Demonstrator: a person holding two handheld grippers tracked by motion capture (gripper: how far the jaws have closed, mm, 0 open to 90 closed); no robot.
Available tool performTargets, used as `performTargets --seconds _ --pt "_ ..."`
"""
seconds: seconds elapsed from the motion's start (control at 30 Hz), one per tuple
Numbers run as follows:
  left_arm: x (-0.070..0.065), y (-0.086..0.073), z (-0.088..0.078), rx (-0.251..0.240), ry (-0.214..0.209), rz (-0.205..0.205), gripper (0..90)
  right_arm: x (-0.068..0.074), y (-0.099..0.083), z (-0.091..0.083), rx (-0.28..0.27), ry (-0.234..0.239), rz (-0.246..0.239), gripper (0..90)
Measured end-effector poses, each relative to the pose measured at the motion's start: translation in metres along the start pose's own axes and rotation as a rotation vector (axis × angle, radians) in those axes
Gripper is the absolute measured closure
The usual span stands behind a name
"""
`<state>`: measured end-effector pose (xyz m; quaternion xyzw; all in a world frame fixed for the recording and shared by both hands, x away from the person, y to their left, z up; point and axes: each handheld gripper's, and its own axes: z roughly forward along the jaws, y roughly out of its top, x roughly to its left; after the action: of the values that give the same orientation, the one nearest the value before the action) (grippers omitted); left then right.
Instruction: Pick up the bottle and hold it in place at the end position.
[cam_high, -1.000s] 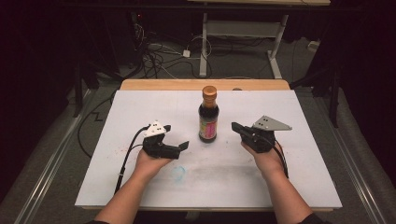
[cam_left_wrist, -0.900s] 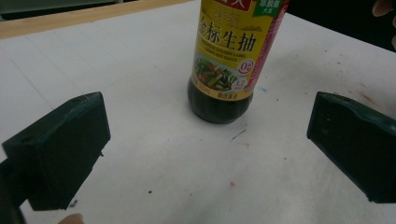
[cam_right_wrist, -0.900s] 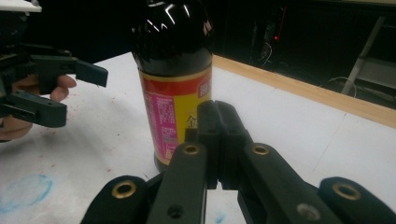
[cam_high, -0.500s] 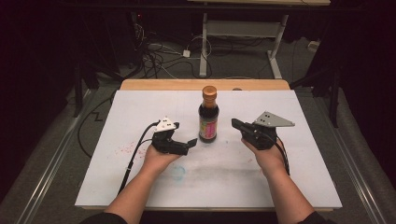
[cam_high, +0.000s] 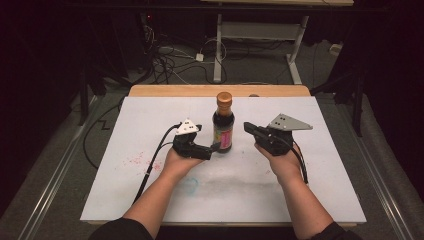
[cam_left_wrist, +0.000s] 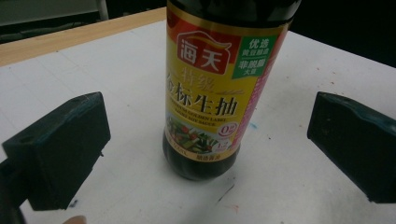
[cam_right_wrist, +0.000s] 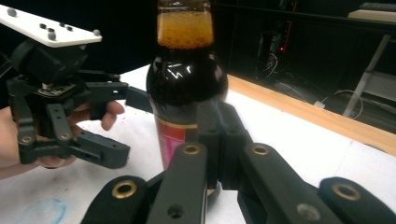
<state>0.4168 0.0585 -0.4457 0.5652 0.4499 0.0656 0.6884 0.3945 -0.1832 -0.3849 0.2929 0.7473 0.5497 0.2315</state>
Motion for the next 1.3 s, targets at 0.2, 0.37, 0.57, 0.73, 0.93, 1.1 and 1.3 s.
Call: performTargets --seconds 0.2,0.37,0.57,0.73,0.93,1.1,1.3 --pt "-0.003 -0.001 0.011 0.005 -0.008 0.013 0.0 0.003 0.005 0.003 -0.003 0.000 -0.005 90.0" --pt "-0.004 -0.001 0.021 0.024 -0.011 0.016 0.0 0.004 0.013 0.004 -0.008 -0.004 -0.016 90.0" --pt "-0.007 0.002 0.031 0.026 -0.016 0.016 2.2 0.005 0.025 0.002 -0.022 -0.010 -0.021 90.0" --pt "-0.008 0.004 0.036 0.013 -0.014 0.023 8.3 0.005 0.031 0.001 -0.023 -0.011 -0.013 90.0" --pt "-0.010 0.002 0.038 0.020 -0.027 0.035 19.2 0.005 0.040 0.001 -0.025 -0.011 -0.007 90.0" --pt "-0.009 0.000 0.040 0.016 -0.021 0.035 23.7 0.007 0.047 0.003 -0.022 -0.009 -0.009 90.0" --pt "-0.007 -0.002 0.043 0.020 -0.012 0.029 25.6 0.010 0.055 0.008 -0.011 -0.005 -0.009 90.0"
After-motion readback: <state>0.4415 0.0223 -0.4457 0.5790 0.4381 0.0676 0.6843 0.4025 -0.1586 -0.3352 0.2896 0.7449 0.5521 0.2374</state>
